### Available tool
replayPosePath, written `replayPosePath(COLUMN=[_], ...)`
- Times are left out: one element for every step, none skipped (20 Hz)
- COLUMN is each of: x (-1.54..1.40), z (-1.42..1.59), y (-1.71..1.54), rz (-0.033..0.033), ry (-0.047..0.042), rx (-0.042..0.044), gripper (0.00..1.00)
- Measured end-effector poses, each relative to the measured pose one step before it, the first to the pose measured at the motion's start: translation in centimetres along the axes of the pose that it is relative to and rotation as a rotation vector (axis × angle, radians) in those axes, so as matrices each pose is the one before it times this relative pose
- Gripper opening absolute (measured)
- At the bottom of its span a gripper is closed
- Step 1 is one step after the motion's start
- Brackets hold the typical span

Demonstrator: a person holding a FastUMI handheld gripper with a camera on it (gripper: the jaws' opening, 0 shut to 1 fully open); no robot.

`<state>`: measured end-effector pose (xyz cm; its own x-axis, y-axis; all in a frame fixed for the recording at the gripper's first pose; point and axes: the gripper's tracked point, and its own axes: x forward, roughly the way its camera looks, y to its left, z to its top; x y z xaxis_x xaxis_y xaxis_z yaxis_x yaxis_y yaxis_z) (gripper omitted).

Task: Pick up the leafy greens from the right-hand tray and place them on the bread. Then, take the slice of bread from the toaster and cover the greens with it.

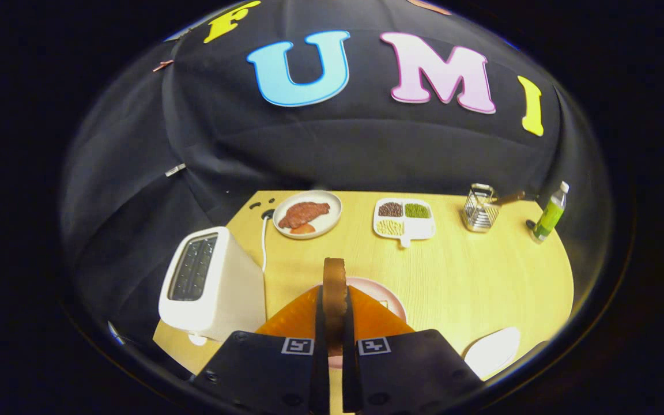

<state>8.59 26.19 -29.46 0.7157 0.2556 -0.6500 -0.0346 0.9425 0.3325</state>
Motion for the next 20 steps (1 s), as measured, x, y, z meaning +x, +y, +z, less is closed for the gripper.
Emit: replayPosePath(x=[0.561, 0.56, 0.637, 0.587, 0.536, 0.537, 0.55, 0.416, 0.346, 0.295, 0.165, 0.161, 0.064, 0.121, 0.176, 0.176, 0.242, 0.094, 0.352, 0.157], z=[-0.672, -0.434, -0.263, -0.373, -0.28, -0.231, -0.034, -0.024, -0.108, -0.279, -0.208, -0.243, -0.19, -0.134, -0.079, -0.341, -0.147, -0.156, -0.319, -0.282], y=[0.109, 0.122, 0.19, 0.184, 0.299, 0.113, -0.144, -0.356, -0.48, -0.606, -0.692, -0.787, -0.535, -0.664, -0.649, -0.416, -0.509, -0.497, -0.564, -0.436], rz=[0.00681, 0.00798, 0.01058, 0.0139, 0.01378, 0.0102, 0.00858, 0.00192, -0.00073, -0.00792, -0.01061, -0.01076, -0.0086, -0.01109, -0.00652, -0.00728, -0.00631, -0.00746, -0.00436, -0.0071], ry=[0.00608, -0.00016, -0.00183, 0.00445, 0.00483, 0.00156, -0.00428, -0.00367, 0.0026, 0.00249, 0.00252, 0.00559, 0.00498, 0.00679, 0.0038, 0.01013, 0.0097, 0.00984, 0.01091, 0.01062], rx=[0.03311, 0.03451, 0.03351, 0.03367, 0.03981, 0.04136, 0.03833, 0.03243, 0.0224, 0.01097, 0.00066, -0.00668, -0.00696, -0.00816, -0.0085, -0.00945, -0.00713, -0.00587, -0.00435, -0.0047], gripper=[0.13, 0.13, 0.13, 0.13, 0.13, 0.13, 0.13, 0.13, 0.13, 0.13, 0.13, 0.13, 0.13, 0.13, 0.13, 0.13, 0.14, 0.14, 0.16, 0.18])
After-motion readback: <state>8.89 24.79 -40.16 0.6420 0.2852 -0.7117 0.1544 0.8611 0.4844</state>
